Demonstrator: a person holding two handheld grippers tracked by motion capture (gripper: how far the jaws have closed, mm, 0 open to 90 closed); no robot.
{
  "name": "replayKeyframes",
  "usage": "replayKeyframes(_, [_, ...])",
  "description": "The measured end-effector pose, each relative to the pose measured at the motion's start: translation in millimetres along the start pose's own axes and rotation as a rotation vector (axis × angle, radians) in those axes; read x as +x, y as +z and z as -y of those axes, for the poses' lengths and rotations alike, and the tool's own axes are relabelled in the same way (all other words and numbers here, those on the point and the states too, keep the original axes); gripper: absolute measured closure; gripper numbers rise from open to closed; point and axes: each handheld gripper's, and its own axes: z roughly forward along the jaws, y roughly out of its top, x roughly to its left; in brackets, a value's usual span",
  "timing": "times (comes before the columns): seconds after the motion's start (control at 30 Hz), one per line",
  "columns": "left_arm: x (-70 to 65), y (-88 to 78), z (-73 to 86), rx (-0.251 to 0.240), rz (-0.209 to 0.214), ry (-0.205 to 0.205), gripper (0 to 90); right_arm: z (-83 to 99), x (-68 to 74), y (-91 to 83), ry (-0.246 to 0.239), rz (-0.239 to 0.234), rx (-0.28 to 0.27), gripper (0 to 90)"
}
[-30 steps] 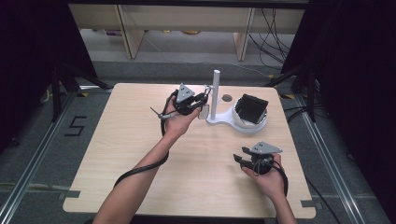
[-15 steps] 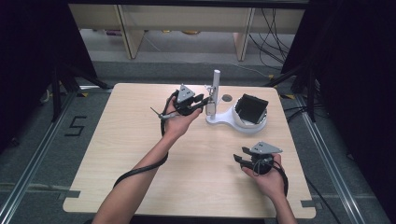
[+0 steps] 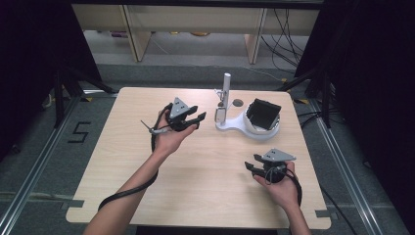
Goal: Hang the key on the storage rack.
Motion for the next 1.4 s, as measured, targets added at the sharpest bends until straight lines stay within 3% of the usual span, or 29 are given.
replayKeyframes(0.43, [9.1,-43.3,26.1,0.011,-0.03,0.007,51.9,0.6,0.5,1.8,-0.009,-0.001,-0.007,50.3])
replayKeyframes(0.53, [13.0,-56.8,36.1,0.009,-0.048,-0.01,51.8,0.7,0.7,2.1,-0.009,-0.004,-0.007,50.3])
replayKeyframes(0.63, [14.6,-68.1,43.8,0.0,-0.062,-0.037,51.7,1.0,3.3,2.3,0.023,-0.015,0.014,50.3])
replayKeyframes(0.73, [15.4,-78.2,52.8,0.003,-0.068,-0.039,51.5,1.5,5.4,2.7,0.035,-0.01,0.025,50.3])
replayKeyframes(0.87, [16.3,-89.4,64.6,0.005,-0.082,-0.052,51.2,1.2,3.1,4.3,0.009,-0.042,0.023,50.3])
replayKeyframes(1.0, [16.4,-101.2,79.4,0.016,-0.095,-0.067,51.1,1.2,4.2,3.6,0.025,-0.037,0.022,50.3])
replayKeyframes(1.4, [17.7,-125.2,125.6,0.004,-0.143,-0.111,49.5,1.7,4.1,4.3,0.009,-0.033,0.021,50.3])
